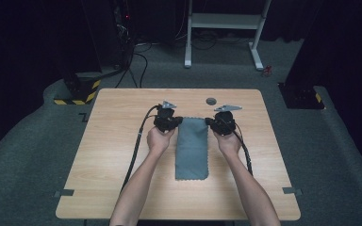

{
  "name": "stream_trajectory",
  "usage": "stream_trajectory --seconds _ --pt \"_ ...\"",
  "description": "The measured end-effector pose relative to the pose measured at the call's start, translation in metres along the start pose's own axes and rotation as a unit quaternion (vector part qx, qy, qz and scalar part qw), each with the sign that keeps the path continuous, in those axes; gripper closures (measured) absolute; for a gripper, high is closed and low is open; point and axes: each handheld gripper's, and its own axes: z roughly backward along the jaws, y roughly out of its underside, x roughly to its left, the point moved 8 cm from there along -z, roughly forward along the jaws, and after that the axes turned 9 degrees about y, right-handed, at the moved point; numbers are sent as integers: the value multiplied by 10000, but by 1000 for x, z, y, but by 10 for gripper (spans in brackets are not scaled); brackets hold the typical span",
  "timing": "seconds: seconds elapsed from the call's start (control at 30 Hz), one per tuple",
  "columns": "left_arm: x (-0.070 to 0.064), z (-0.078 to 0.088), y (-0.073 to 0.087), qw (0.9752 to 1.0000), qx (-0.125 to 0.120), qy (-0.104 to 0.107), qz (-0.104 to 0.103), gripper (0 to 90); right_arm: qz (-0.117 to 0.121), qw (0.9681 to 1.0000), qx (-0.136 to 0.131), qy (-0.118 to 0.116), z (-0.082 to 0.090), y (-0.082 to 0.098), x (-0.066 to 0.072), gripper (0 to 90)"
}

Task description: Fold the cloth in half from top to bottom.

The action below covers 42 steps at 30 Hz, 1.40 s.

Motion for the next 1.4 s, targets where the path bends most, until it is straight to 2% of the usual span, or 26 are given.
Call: stream_trajectory --seconds 0.07,0.17,0.33,0.47,0.6,0.67,0.73,0.77,0.83,0.93,1.07,1.13,1.23,1.4 --pt "-2 2 4 10000 23 38 -42 894 8 10000 16 -51 3 3 3 900" --pt "-5 4 13 9997 127 103 -180 894 167 9998 21 -144 6 10 9 900" --pt "-14 6 26 9990 224 289 -248 895 308 9991 88 -289 11 26 16 900" --pt "-18 7 38 9981 356 306 -406 894 303 9988 114 -355 15 38 18 900" --pt "-22 6 49 9976 458 341 -392 894 434 9981 172 -402 15 48 22 900" --pt "-25 8 53 9972 510 360 -406 894 426 9979 206 -444 17 54 25 900" --pt "-30 10 54 9966 541 349 -507 894 479 9976 203 -462 20 59 27 900" --pt "-31 11 55 9959 559 336 -630 894 516 9974 217 -462 21 62 29 900" --pt "-35 11 58 9955 567 377 -660 894 579 9970 237 -454 23 67 30 900" --pt "-39 11 67 9957 582 415 -590 894 460 9974 243 -500 24 70 28 900" --pt "-40 11 75 9965 508 361 -553 893 509 9969 171 -568 29 72 31 900" --pt "-40 9 80 9969 506 392 -465 893 562 9966 184 -575 30 74 33 900" --pt "-41 8 84 9971 484 439 -390 893 510 9965 264 -603 30 78 34 900" --pt "-46 10 88 9958 559 417 -599 893 575 9959 278 -634 31 81 36 900"
